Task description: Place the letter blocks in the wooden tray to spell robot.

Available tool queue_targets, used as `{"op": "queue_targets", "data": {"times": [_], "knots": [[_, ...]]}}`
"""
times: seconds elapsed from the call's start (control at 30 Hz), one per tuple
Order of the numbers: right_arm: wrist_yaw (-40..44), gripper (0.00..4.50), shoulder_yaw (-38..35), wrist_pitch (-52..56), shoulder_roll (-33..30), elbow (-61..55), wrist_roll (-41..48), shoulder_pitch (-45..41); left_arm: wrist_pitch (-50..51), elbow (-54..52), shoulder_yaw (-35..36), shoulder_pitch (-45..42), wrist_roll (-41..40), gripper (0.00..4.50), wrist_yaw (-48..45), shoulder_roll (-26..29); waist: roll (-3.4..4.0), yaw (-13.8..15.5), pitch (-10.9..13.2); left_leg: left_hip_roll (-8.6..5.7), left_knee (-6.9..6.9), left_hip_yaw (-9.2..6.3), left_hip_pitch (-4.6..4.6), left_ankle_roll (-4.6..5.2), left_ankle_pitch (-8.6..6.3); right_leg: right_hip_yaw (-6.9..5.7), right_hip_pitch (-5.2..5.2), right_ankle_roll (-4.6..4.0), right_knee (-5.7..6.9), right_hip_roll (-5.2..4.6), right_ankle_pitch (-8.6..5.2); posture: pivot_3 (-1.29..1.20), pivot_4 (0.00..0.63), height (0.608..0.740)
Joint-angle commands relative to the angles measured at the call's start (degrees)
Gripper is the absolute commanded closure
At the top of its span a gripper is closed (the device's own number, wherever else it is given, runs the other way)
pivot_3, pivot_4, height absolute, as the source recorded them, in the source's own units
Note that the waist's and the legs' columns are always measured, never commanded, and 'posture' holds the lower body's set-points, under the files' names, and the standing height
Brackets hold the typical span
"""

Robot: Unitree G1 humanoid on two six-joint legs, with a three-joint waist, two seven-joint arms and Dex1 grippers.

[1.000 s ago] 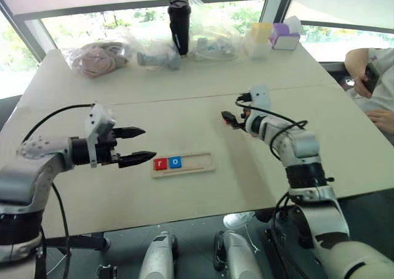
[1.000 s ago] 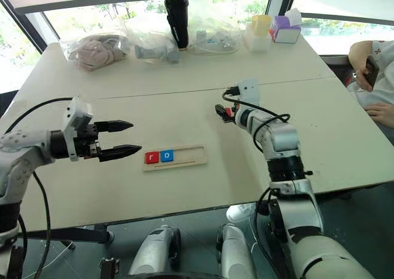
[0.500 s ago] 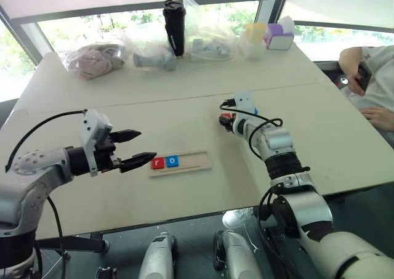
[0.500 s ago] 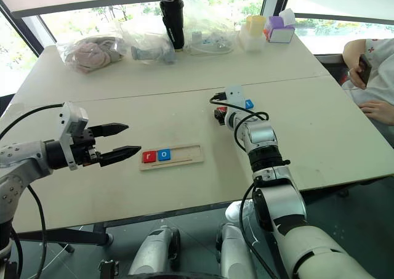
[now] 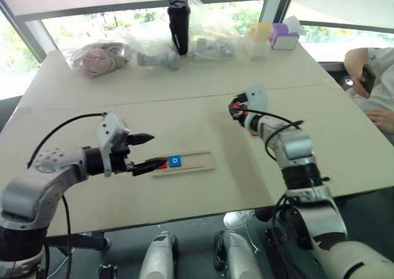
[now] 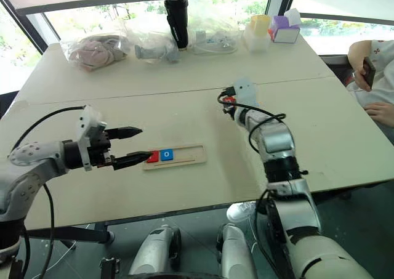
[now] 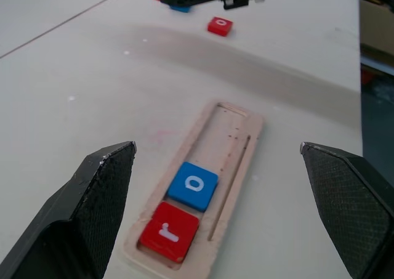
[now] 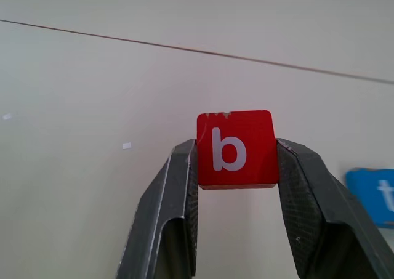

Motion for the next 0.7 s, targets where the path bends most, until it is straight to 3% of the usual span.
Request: {"op": "queue_targets", "data": {"times": [0.03, 0.13, 0.2, 0.6, 0.7], "knots": [[-0.3, 3.33, -4.8, 14.7, -0.9, -16.8, 4.6, 5.0, -2.6, 0.3, -1.7, -1.7, 0.8, 0.00, -1.7, 0.4, 0.00, 0.2, 0.0, 0.00, -0.01, 0.01, 0.00, 0.00, 0.00, 0.00, -0.02, -0.01, 0.01, 0.00, -0.02, 0.00, 0.150, 0.740], [-5.4, 3.33, -14.4, 35.1, 6.1, -30.1, 4.9, 9.2, -4.4, 0.8, -4.1, -3.0, 3.5, 0.00, -3.6, 2.9, 0.03, 0.3, 0.0, 0.07, -0.02, -0.02, 0.03, 0.00, 0.00, -0.02, -0.07, -0.19, 0.09, 0.04, -0.10, 0.00, 0.150, 0.740], [-7.6, 3.33, -15.9, 41.9, 9.5, -35.9, 3.6, 11.4, -4.8, 1.9, -4.4, -4.1, 3.6, 0.00, -4.5, 3.5, 0.05, 0.4, 0.0, 0.08, -0.02, -0.04, 0.05, -0.01, 0.00, -0.01, -0.12, -0.28, 0.11, 0.08, -0.05, 0.00, 0.150, 0.740], [-14.3, 3.33, -8.9, 43.9, 17.2, -41.8, 3.5, 18.9, -8.6, 7.0, -6.5, -6.6, 7.2, 0.00, -7.9, 4.3, 0.09, 0.2, 0.0, 0.06, -0.05, -0.04, -0.07, -0.04, -0.03, 0.01, -0.15, -0.34, -0.14, 0.06, -0.09, 0.00, 0.150, 0.740], [-15.7, 1.68, -8.8, 43.9, 18.6, -41.7, 2.8, 18.8, -8.9, 7.2, -6.3, -6.5, 7.4, 0.00, -7.7, 4.2, 0.09, 0.3, 0.0, 0.06, -0.05, -0.04, -0.07, -0.04, -0.02, 0.00, -0.15, -0.34, -0.14, 0.06, -0.09, 0.00, 0.150, 0.740]]}}
